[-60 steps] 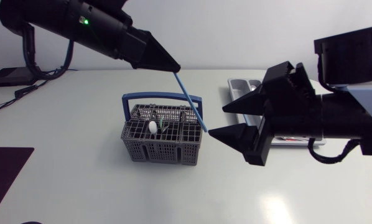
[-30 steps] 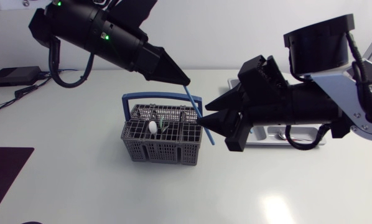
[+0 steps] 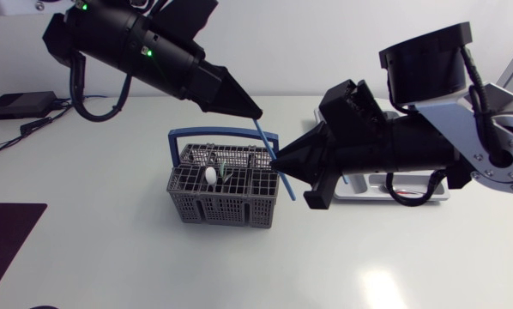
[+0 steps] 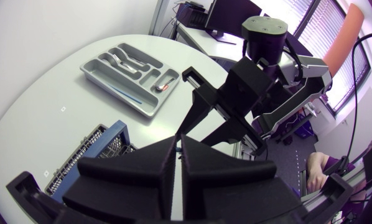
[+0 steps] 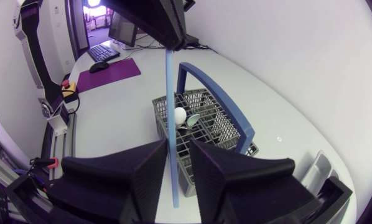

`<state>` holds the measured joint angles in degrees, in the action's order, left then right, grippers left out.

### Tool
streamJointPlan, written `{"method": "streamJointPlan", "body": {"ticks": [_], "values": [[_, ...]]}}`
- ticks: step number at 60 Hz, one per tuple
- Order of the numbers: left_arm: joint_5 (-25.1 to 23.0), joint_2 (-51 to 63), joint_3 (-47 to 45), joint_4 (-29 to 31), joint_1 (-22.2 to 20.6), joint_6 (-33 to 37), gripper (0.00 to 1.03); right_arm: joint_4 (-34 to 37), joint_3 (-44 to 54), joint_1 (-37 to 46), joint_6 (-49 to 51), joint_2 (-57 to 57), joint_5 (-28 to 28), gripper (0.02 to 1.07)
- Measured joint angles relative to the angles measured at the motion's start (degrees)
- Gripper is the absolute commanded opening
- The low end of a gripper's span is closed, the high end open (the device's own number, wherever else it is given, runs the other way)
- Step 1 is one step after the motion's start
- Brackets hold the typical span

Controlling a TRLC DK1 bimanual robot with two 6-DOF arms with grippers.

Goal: Unload the cutlery basket into the drawer organizer.

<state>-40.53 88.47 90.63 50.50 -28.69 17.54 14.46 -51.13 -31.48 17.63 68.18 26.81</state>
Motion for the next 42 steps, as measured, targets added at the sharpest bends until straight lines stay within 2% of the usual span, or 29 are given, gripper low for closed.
{"method": "streamJointPlan", "body": {"ticks": [6, 21, 30, 34, 42], "values": [[-0.02, 0.09, 0.0, 0.0, 0.0, 0.0, 0.03, -0.15, 0.0, -0.37, 0.0, 0.13, -0.07, 0.12], [-0.11, 0.09, 0.0, 0.0, 0.22, 0.0, 0.05, -0.13, 0.02, -1.11, 0.0, 0.15, -0.66, 0.08], [-1.03, 0.11, 0.0, 0.02, 1.18, -0.04, 0.27, -0.13, -0.09, -1.42, -0.02, 0.15, -0.68, 0.08], [-1.25, 0.11, 0.15, 0.02, 1.7, -0.61, 0.46, 0.33, -0.26, -1.49, -0.02, 0.13, -1.03, 0.08], [-1.25, 0.11, 1.62, -0.02, 3.82, -1.53, 0.7, 1.88, -0.26, -1.49, -0.02, -0.11, -1.09, 0.08]]}}
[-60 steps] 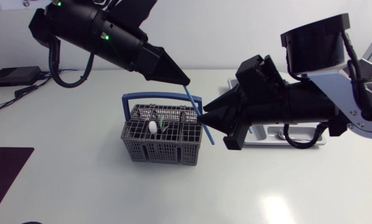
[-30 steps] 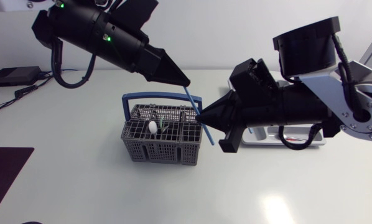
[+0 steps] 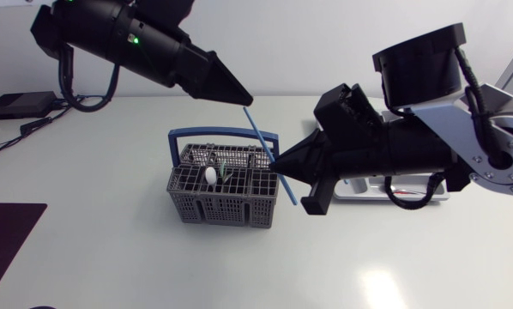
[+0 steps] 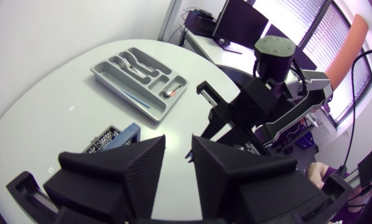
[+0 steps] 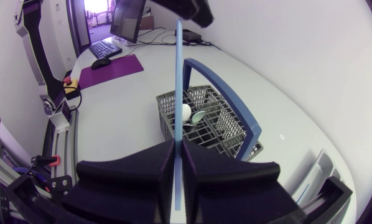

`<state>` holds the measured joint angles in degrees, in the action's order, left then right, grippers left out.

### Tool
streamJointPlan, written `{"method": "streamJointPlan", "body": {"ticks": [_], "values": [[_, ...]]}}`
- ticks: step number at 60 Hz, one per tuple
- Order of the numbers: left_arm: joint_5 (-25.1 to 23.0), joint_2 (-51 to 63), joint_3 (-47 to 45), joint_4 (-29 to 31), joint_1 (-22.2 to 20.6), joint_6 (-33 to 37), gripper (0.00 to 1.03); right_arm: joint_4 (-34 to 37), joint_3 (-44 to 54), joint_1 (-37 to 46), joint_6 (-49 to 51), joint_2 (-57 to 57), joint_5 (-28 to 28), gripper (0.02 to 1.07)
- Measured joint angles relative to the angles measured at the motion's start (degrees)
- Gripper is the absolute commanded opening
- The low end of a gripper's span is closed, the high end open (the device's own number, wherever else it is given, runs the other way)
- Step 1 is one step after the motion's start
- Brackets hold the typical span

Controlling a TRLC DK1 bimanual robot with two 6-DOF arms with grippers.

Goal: Unload the cutlery basket into the drawer organizer.

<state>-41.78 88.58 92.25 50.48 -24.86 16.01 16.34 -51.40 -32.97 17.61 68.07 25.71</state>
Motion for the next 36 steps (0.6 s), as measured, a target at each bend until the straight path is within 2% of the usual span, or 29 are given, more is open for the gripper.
{"method": "streamJointPlan", "body": {"ticks": [4, 19, 28, 36], "values": [[0.0, 0.0, 1.01, -0.02, 1.36, -0.98, 0.76, 0.72, 0.02, 0.0, 0.0, -0.72, -0.04, 0.08], [0.02, -0.28, 3.34, -0.66, 7.19, -1.46, 0.76, 5.88, 0.07, 3.69, 0.04, -6.03, 0.79, 0.08], [2.29, -1.7, 3.32, 0.79, 10.19, -0.46, 0.76, 7.58, 0.07, 12.98, 0.28, -7.15, 3.34, 0.08], [5.4, -3.63, 0.9, 3.63, 9.64, 2.36, 0.76, 7.87, -0.15, 21.42, 0.48, -2.99, 4.37, 0.08]]}}
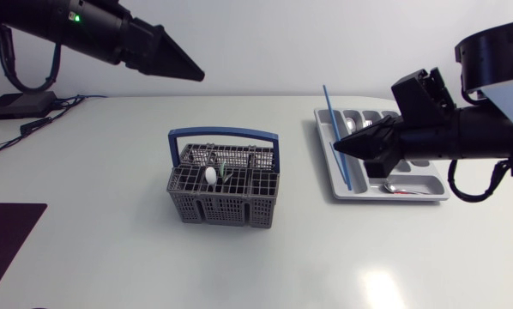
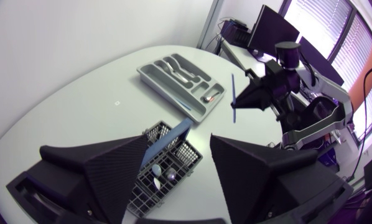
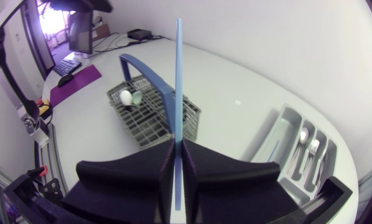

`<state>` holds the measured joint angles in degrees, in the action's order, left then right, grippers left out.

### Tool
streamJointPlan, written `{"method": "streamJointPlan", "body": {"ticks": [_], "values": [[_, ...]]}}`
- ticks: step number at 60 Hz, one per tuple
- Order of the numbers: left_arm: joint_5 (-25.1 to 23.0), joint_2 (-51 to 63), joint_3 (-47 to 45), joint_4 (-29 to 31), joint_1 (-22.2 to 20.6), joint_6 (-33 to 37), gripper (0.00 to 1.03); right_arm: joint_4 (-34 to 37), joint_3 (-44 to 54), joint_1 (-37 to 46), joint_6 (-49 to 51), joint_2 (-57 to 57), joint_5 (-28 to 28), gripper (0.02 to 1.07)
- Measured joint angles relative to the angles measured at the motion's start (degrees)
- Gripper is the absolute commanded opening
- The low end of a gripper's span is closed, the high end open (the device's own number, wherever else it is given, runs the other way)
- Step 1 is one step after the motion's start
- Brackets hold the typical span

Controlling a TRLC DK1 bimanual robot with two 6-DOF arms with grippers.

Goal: Unload the cutlery basket into the drawer organizer.

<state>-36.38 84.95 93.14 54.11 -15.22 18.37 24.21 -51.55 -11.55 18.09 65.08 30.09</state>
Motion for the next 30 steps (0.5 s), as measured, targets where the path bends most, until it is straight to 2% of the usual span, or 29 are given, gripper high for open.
{"method": "streamJointPlan", "body": {"ticks": [8, 15, 30], "values": [[5.46, -1.9, -6.23, 1.14, -2.86, 2.51, 0.76, -0.2, -2.38, 5.95, -0.09, 9.2, 0.13, 0.08], [7.15, -2.6, -11.02, 1.51, -4.48, 3.48, 0.76, -0.61, -6.29, 8.7, -1.62, 17.46, -0.26, 0.08], [8.87, -3.17, -16.87, 1.36, -4.48, 4.63, 0.76, -1.92, -18.29, 9.75, -6.4, 34.56, -5.97, 0.08]]}}
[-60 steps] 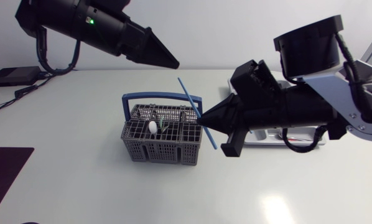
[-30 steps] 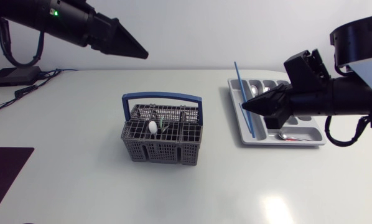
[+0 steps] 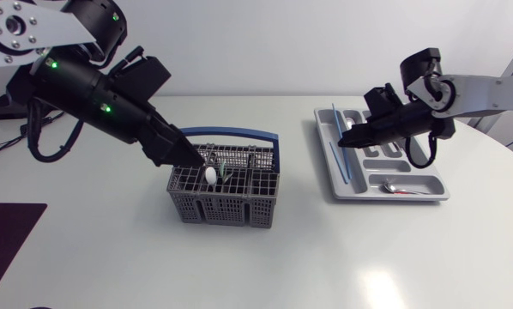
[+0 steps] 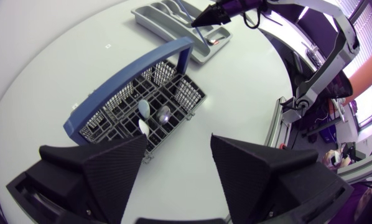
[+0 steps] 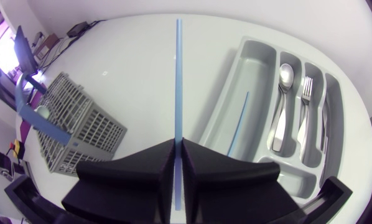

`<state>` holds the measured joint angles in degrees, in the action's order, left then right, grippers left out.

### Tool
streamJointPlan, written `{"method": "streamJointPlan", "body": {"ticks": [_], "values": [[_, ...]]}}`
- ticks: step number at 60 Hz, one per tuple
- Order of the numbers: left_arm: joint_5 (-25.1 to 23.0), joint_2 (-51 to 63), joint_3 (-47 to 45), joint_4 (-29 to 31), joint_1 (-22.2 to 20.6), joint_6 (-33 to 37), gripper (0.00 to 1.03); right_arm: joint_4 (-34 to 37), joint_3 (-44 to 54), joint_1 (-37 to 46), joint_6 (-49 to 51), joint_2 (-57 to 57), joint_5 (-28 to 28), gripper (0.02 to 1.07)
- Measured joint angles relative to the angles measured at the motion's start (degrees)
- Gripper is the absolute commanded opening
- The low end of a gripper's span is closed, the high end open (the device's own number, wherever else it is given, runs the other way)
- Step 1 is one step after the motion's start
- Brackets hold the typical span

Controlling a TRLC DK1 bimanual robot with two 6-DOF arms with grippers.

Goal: Unload the cutlery basket into the drawer organizer.

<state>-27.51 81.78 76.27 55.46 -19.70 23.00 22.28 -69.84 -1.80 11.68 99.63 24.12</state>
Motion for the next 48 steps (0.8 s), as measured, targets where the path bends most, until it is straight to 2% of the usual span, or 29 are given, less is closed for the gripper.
{"method": "streamJointPlan", "body": {"ticks": [16, 27, 30, 37, 41, 44, 48], "values": [[0.72, -0.04, -3.54, -1.25, -0.09, 0.0, 0.76, 1.68, -11.45, 0.04, -5.7, 13.99, -7.69, 0.08], [1.46, -0.04, -5.42, -3.54, -1.11, -0.07, 0.76, 4.17, -16.24, 0.04, -7.72, 20.26, -10.64, 0.11], [1.64, -0.04, -5.68, -4.11, -1.53, -0.09, 0.75, 4.83, -17.16, 0.04, -8.15, 21.29, -10.84, 0.21], [2.56, -0.04, -6.12, -4.83, -2.78, -0.72, 0.75, 5.18, -17.7, 0.04, -8.72, 22.16, -10.93, 0.67], [3.04, -0.04, -6.16, -5.05, -3.48, -1.01, 0.75, 5.35, -17.7, 0.07, -8.72, 22.12, -10.93, 0.85], [3.52, -0.04, -6.16, -5.16, -3.87, -1.49, 0.75, 5.44, -17.7, 0.13, -8.72, 22.1, -10.93, 0.94], [4.22, -0.04, -6.16, -5.92, -4.31, -2.1, 0.75, 5.4, -17.33, 0.33, -8.72, 21.73, -10.93, 0.96]]}}
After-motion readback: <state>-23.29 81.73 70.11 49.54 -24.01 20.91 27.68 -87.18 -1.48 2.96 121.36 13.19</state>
